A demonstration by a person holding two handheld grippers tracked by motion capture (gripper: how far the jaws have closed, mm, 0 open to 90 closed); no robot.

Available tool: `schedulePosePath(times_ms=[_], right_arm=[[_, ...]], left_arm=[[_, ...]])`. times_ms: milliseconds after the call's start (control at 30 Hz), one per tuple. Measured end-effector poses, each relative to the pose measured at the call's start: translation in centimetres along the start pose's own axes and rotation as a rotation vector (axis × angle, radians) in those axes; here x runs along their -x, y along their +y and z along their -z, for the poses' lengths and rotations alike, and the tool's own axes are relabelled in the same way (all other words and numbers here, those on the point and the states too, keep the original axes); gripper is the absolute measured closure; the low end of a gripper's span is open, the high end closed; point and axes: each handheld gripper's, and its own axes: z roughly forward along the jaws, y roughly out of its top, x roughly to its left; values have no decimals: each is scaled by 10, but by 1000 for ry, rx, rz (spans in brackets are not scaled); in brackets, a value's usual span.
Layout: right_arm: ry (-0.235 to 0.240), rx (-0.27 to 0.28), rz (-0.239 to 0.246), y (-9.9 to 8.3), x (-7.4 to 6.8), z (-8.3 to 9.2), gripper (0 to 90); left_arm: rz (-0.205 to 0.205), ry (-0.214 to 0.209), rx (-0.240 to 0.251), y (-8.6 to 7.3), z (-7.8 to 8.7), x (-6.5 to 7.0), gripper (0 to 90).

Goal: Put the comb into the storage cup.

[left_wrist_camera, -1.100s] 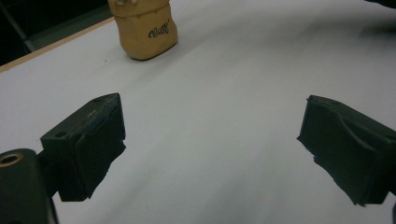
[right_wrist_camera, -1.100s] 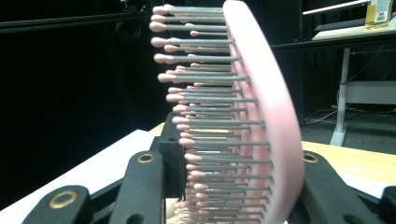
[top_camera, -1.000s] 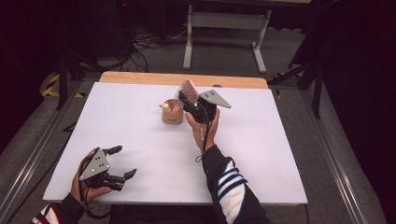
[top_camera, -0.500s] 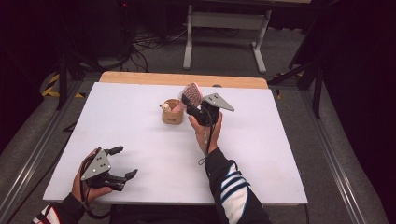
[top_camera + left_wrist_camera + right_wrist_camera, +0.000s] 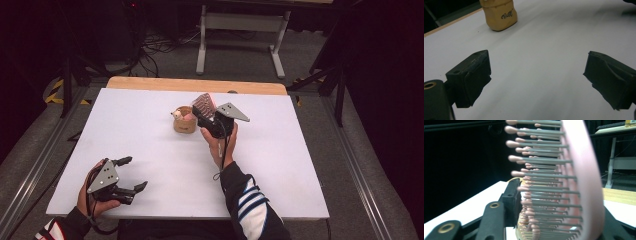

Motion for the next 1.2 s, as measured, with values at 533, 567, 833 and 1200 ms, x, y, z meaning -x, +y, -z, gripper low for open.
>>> schedulePosePath(times_ms=[533, 567, 833, 1200], right_arm=[[-43, -44, 60, 9, -6, 3, 226], [-48, -46, 58, 9, -6, 3, 216], [-81, -64, 108, 13, -9, 5, 146], [-114, -50, 128, 18, -9, 11, 116]], left_arm=[[-3, 4, -4, 0, 0, 0, 78], [-3, 4, -4, 0, 0, 0, 78], [-4, 5, -5, 0, -1, 0, 78], [-6, 5, -6, 0, -1, 0, 78]])
